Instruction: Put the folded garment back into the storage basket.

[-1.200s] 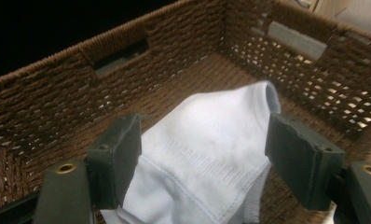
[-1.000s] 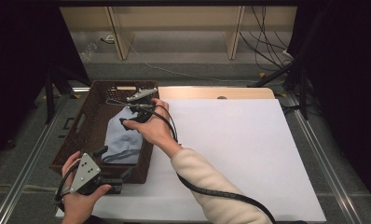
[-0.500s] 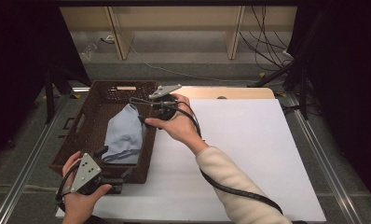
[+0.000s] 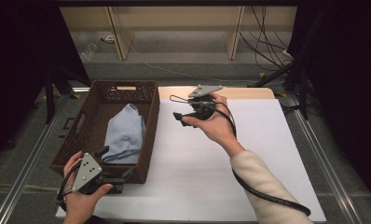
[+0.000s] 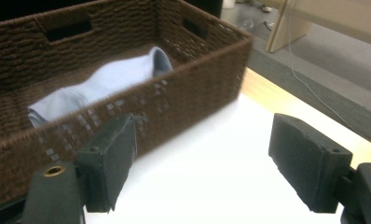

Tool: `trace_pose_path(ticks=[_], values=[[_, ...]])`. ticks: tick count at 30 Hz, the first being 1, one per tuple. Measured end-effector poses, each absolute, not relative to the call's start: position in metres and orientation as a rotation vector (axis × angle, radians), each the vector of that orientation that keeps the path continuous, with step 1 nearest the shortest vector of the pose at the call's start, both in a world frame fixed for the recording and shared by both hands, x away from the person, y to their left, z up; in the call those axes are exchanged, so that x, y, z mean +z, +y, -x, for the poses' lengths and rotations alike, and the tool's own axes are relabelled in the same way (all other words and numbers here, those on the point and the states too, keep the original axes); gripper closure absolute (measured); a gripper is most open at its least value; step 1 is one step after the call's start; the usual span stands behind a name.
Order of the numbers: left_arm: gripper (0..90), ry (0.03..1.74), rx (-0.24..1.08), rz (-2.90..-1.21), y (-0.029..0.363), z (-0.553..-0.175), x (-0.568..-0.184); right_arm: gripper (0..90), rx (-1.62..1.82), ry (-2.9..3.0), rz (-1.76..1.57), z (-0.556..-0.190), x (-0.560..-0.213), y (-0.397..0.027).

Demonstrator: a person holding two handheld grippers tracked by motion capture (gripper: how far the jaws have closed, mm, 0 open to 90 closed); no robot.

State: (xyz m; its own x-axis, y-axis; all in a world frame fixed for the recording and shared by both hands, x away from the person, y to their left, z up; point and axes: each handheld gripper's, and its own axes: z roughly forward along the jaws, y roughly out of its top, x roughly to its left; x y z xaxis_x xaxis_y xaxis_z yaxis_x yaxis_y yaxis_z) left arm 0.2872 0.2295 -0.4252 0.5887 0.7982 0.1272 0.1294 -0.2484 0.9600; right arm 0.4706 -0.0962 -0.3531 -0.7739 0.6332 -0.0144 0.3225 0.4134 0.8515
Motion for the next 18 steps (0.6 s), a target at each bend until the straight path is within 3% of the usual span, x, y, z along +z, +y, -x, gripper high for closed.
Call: trace_pose_path(ticks=[18], values=[[0.0, 0.785, 0.764, -1.731, 0.229, -0.288, -0.429, 24.0, 1.353, 2.213, -0.930, -0.430, -0.379, -0.193]])
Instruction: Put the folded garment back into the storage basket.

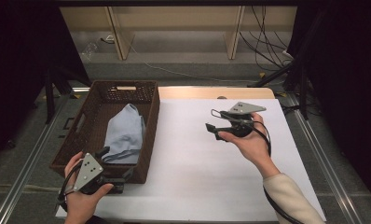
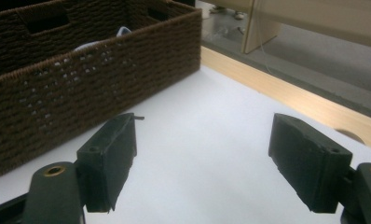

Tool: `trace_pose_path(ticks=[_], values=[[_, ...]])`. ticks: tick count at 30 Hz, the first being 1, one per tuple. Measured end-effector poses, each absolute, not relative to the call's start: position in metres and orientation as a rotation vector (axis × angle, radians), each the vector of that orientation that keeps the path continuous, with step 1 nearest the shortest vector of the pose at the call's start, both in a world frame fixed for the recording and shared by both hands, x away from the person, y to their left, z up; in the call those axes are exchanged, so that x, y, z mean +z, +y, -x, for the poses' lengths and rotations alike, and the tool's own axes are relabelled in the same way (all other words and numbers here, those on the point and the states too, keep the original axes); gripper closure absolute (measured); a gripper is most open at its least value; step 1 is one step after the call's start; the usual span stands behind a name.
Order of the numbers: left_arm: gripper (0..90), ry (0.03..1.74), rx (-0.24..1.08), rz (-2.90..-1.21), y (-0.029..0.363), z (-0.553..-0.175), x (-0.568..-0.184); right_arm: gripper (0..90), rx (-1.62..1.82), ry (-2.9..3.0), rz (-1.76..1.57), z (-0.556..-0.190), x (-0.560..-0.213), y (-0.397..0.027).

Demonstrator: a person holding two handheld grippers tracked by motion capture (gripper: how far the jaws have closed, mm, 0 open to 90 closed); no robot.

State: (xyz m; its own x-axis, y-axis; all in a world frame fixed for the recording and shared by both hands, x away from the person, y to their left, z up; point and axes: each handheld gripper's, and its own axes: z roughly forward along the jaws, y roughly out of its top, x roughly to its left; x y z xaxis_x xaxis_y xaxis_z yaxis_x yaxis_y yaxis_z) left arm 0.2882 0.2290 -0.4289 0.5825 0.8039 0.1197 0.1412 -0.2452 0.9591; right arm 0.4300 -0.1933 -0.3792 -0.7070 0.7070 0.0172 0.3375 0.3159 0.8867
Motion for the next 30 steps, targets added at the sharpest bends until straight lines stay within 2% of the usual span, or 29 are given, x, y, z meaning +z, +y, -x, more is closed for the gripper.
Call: trace_pose_path(ticks=[7, 16, 23, 30], values=[[0.0, 0.788, 0.769, -1.737, 0.229, -0.289, -0.431, 23.8, 1.377, 2.156, -0.968, -0.405, -0.392, -0.231], [0.0, 0.793, 0.769, -1.743, 0.229, -0.289, -0.433, 24.1, 1.405, 2.107, -0.989, -0.374, -0.409, -0.260], [0.0, 0.788, 0.776, -1.747, 0.229, -0.289, -0.435, 23.9, 1.418, 2.120, -0.971, -0.350, -0.419, -0.262], [0.0, 0.798, 0.774, -1.743, 0.230, -0.290, -0.436, 23.9, 1.423, 2.109, -0.956, -0.343, -0.420, -0.264]])
